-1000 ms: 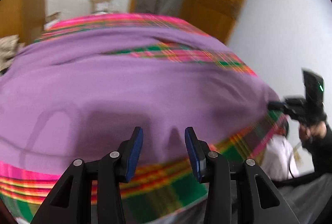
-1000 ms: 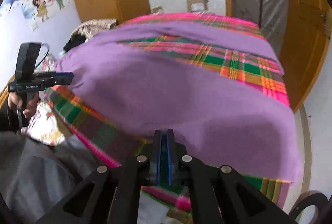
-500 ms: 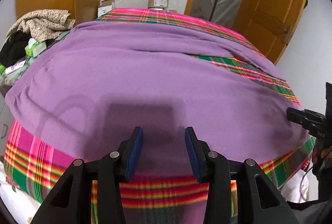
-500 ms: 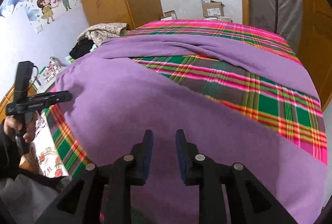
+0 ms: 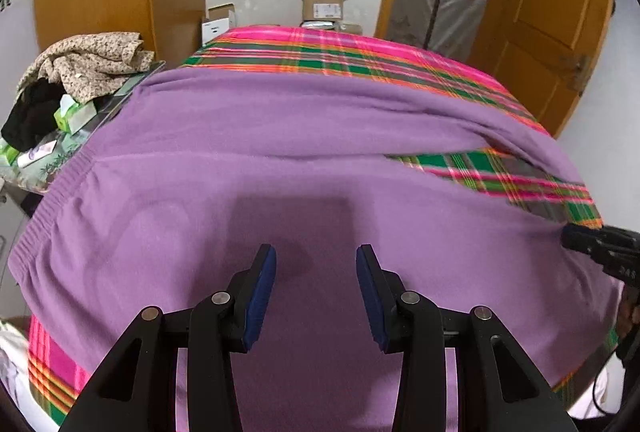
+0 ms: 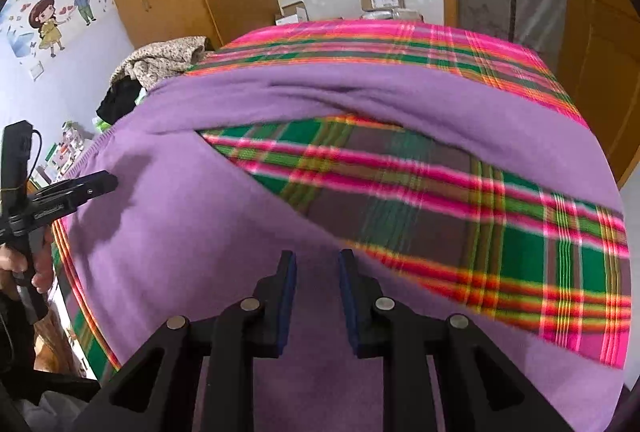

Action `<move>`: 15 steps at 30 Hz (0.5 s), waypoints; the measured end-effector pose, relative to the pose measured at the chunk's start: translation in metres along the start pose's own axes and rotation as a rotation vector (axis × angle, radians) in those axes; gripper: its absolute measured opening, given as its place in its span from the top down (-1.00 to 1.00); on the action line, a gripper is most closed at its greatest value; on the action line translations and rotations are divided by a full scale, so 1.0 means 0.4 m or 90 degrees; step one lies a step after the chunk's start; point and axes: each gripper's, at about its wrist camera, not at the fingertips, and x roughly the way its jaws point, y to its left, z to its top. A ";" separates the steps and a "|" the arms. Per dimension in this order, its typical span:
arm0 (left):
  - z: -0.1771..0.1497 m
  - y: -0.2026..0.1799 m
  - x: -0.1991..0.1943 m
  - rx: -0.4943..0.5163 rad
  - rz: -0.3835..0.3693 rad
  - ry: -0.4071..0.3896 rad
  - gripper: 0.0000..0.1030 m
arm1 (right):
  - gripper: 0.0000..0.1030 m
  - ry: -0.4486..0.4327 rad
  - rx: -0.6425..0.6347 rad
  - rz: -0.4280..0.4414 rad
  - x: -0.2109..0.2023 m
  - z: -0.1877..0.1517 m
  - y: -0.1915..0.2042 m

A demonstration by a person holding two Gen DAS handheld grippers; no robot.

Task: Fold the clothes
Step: 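Pull the sweatpants leg toward the bed edge with the right tool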

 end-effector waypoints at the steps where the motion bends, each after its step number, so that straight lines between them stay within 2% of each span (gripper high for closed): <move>1: 0.008 0.007 0.002 -0.005 0.003 -0.001 0.16 | 0.56 0.003 -0.005 0.004 0.006 0.007 0.006; 6: 0.033 0.042 0.033 -0.022 0.018 0.022 0.16 | 0.56 0.019 -0.029 0.023 0.038 0.042 0.031; 9: 0.039 0.062 0.046 -0.030 0.019 0.037 0.16 | 0.63 0.026 -0.013 0.029 0.053 0.058 0.009; 15: 0.093 0.082 0.022 -0.025 0.018 0.009 0.16 | 0.60 -0.013 -0.004 0.021 0.023 0.124 -0.027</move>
